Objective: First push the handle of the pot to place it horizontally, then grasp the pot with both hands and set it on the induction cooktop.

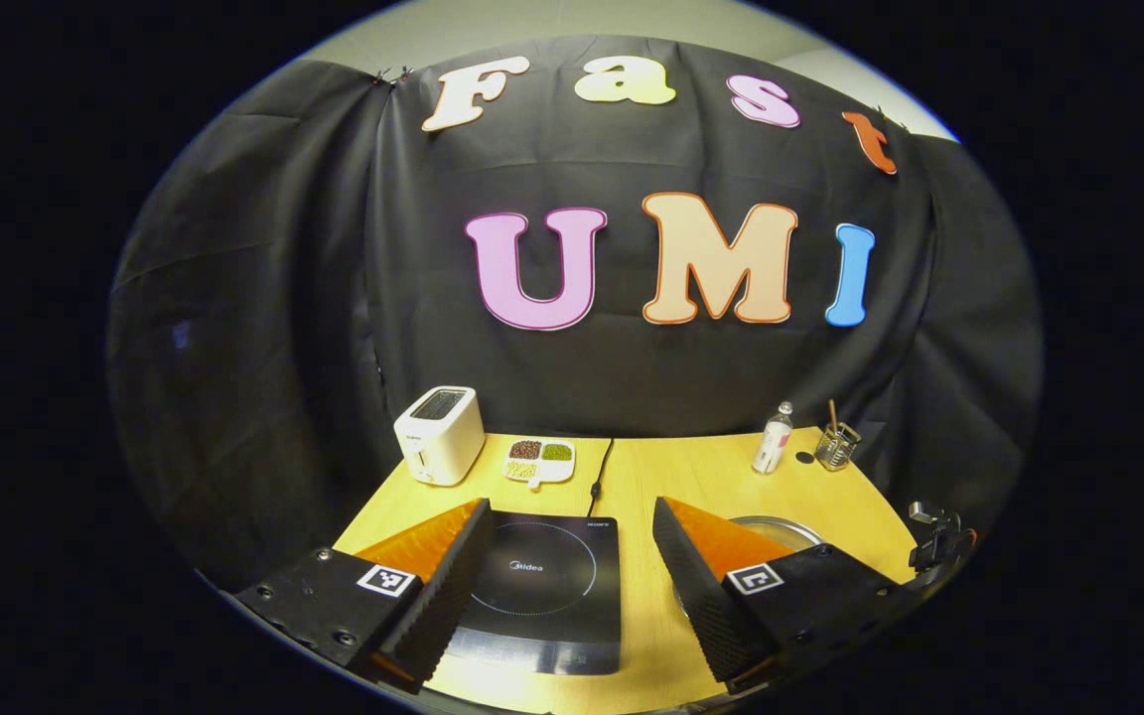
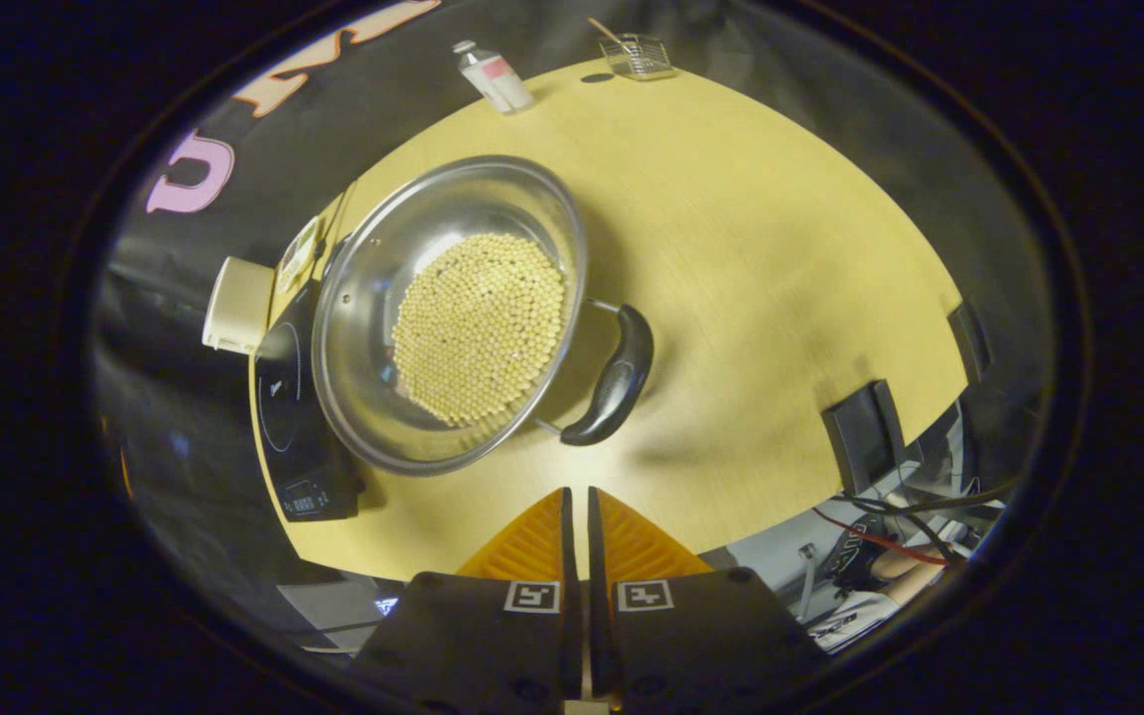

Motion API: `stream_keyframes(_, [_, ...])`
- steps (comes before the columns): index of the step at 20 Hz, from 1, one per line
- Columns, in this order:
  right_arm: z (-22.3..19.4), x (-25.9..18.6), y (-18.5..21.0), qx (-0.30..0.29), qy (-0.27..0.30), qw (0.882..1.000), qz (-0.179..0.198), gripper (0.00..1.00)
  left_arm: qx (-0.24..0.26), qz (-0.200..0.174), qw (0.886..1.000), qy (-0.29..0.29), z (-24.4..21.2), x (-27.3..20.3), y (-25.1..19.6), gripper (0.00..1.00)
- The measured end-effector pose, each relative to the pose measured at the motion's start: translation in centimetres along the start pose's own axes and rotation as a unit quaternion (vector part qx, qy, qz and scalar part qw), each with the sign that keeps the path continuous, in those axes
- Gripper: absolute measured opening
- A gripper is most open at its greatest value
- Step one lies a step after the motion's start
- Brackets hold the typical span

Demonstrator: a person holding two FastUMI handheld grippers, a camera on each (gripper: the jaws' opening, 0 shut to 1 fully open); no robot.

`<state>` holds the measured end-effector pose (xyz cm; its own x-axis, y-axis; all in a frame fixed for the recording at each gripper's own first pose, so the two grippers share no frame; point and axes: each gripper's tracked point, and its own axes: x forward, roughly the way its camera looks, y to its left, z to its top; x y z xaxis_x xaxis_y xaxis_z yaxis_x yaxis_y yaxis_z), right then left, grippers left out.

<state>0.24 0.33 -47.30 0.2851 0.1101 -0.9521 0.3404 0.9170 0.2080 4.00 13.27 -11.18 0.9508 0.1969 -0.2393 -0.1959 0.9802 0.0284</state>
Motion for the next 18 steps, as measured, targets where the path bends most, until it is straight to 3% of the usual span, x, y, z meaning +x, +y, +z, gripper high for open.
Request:
stream_keyframes(5, [2.2, 0.8, -1.7, 0.006, 0.026, 1.0, 0.01, 0.07, -0.013, 0.008, 1.0, 0.014, 0.3, 1.2, -2.9, 0.98])
stream_keyframes(18, [10.5, 1.5, -4.2, 0.072, 0.005, 0.997, 0.034, 0.07, -0.008, -0.007, 1.0, 0.007, 2.2, 5.2, -9.0, 0.98])
